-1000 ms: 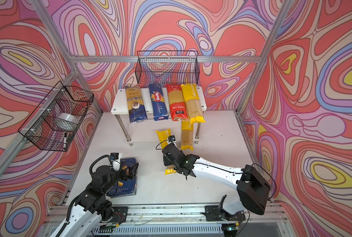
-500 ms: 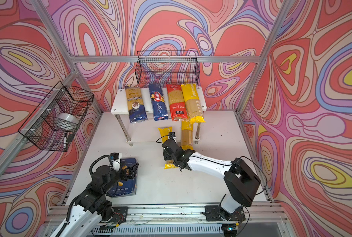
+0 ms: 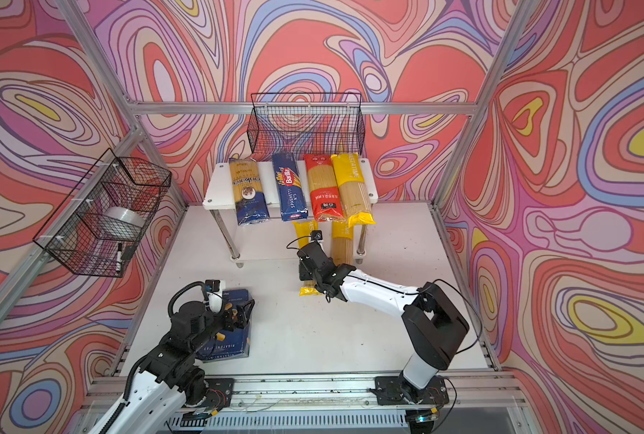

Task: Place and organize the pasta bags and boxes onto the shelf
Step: 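Lower the PASTATIME bag upright against the shelf beside the first bag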

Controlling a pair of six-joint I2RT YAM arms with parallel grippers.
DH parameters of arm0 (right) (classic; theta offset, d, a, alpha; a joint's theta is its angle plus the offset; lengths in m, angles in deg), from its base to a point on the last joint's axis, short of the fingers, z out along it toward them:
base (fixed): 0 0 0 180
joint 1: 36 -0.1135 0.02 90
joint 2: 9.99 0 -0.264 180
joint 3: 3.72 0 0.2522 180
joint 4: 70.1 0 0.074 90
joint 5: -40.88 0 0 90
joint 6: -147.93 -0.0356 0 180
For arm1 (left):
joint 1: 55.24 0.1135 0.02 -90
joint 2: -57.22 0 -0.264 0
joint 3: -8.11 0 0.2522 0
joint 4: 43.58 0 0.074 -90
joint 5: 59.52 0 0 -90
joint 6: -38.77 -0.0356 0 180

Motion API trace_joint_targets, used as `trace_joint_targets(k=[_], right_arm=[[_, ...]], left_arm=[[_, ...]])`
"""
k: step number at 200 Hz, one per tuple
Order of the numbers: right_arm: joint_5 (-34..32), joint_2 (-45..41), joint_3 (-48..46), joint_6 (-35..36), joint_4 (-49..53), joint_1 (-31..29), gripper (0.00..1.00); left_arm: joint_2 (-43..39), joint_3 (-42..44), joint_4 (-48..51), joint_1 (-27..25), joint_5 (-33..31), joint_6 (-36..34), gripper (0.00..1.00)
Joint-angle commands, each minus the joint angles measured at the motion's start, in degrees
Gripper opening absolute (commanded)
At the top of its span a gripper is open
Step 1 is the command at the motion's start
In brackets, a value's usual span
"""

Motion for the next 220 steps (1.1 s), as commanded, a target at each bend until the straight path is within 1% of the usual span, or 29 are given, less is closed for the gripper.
trace_joint_targets(k=[1,30,88,107,114,168,220], right_arm=[[-1.29,0.70,3.89,0.96,-6.58,1.81,0.00],[-1.70,2.79,5.16,1.53,-6.55,3.45,0.00],[-0.25,5.87,7.12,2.72,-8.85,6.80,0.00],[0.08,6.38,8.36,3.31,-9.47,7.30,0.00],[0.06,8.47,9.02,3.51,-9.58,7.31,0.00],[0.76,12.87,12.85,4.28,-11.44,8.69,0.00],[1.45,15.90,15.87,3.19,-11.67,10.67,0.00]], left_arm=[[-0.06,0.12,-0.88,-0.16,0.65,-0.39,1.00],[-1.05,0.29,-0.53,-0.19,0.28,-0.22,1.00],[-2.39,0.57,-0.09,-0.16,-0.31,-0.13,1.00],[-2.30,0.56,-0.13,-0.16,-0.37,-0.13,1.00],[-2.22,0.60,-0.17,-0.22,-0.35,-0.13,1.00],[-1.60,0.50,-0.26,-0.19,-0.64,-0.04,1.00],[-2.13,0.57,-0.11,-0.16,-0.84,-0.05,1.00]])
